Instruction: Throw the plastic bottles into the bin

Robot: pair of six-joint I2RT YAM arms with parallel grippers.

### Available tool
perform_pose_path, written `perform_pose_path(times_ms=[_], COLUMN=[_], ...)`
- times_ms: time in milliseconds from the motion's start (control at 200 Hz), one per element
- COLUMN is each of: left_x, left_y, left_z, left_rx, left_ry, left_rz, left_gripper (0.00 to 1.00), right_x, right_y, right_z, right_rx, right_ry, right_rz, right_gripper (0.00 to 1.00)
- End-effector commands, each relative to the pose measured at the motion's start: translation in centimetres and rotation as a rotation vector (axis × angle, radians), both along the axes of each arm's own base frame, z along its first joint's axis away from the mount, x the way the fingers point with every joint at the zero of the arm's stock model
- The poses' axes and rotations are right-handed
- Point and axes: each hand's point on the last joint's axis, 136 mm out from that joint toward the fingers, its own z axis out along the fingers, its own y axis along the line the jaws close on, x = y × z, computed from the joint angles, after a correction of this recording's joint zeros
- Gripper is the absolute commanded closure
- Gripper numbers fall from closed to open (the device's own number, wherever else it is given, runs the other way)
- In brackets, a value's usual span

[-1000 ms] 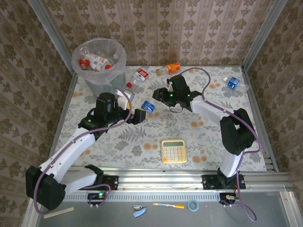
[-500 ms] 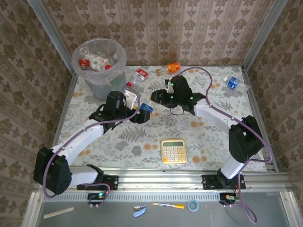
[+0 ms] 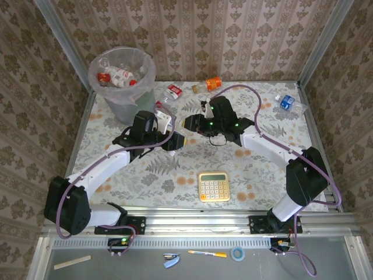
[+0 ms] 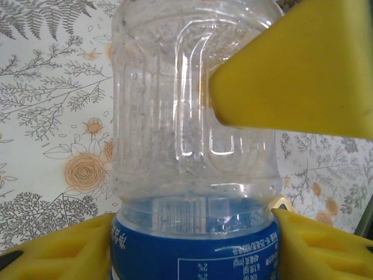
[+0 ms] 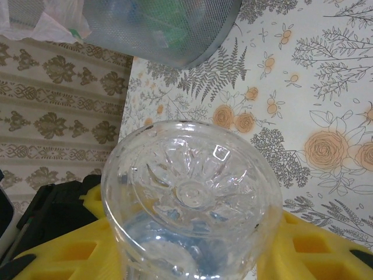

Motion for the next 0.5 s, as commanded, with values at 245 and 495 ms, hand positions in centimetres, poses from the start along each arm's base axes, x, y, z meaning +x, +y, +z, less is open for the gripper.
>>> perform_pose_path(times_ms=[245, 495], left_x=[0.7, 1.0], left_y=[-0.3, 1.5], left_z=[2.7, 4.1], left_rx=[-0.055, -0.067], left_ry=[-0.068, -0.116], left_rz=[-0.015, 0.030], left_gripper=[0.71, 0.79], right_x=[-2.5, -3.4], right_y=[0.7, -0.5], right_z=[1.6, 2.0], right_rx=[0.031, -0.017], right_ry=[-0.027, -0.071], right_rz=[0.111, 0.119], right_gripper=[0.41, 0.17])
